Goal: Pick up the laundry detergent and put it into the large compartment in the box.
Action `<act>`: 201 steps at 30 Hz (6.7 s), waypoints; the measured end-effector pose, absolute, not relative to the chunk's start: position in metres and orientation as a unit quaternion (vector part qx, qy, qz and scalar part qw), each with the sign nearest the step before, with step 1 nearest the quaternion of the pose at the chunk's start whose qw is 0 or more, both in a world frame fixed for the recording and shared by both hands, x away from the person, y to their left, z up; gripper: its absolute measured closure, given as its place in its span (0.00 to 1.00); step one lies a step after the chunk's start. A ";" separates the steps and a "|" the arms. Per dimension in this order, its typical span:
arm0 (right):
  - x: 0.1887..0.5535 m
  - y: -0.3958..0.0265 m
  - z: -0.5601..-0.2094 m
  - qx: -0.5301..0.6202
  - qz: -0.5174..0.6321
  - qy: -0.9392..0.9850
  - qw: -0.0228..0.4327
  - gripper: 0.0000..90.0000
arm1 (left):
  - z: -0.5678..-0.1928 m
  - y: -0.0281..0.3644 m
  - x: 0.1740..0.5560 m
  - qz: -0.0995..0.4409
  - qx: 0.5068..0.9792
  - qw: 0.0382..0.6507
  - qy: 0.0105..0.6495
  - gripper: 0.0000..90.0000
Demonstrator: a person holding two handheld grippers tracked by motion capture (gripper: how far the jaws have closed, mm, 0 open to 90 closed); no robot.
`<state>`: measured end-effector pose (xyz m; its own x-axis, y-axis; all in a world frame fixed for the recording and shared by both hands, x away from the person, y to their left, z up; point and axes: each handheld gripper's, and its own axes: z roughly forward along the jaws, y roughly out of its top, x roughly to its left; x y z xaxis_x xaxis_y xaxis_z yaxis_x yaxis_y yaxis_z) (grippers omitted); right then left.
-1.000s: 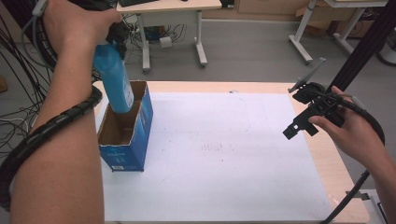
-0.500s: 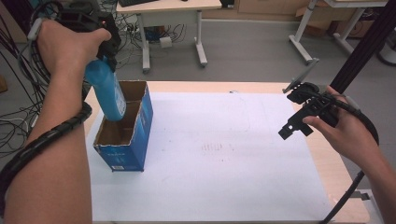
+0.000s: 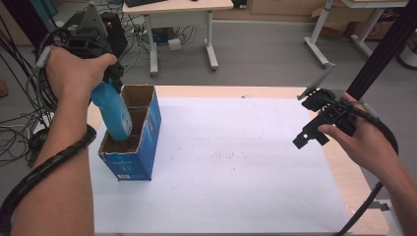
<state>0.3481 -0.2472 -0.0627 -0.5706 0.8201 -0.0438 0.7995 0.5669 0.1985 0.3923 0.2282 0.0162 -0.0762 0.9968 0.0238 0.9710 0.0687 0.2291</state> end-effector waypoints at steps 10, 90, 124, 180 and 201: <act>0.348 -0.246 -0.064 0.459 0.078 0.883 0.064 0.07 | -0.008 0.226 0.398 0.084 0.682 0.063 0.724 0.42; 0.359 -0.238 -0.087 0.446 0.071 0.891 0.047 0.07 | -0.123 0.222 0.424 0.057 0.708 0.017 0.704 0.42; 0.357 -0.224 -0.091 0.436 0.061 0.897 0.047 0.07 | -0.119 0.216 0.417 0.075 0.704 0.019 0.706 0.37; 0.339 -0.241 -0.069 0.436 0.086 0.894 0.053 0.07 | -0.015 0.145 0.377 0.126 0.735 0.093 0.660 0.09; 0.342 -0.252 -0.067 0.442 0.091 0.891 0.052 0.07 | -0.029 0.107 0.394 0.122 0.767 0.071 0.627 0.07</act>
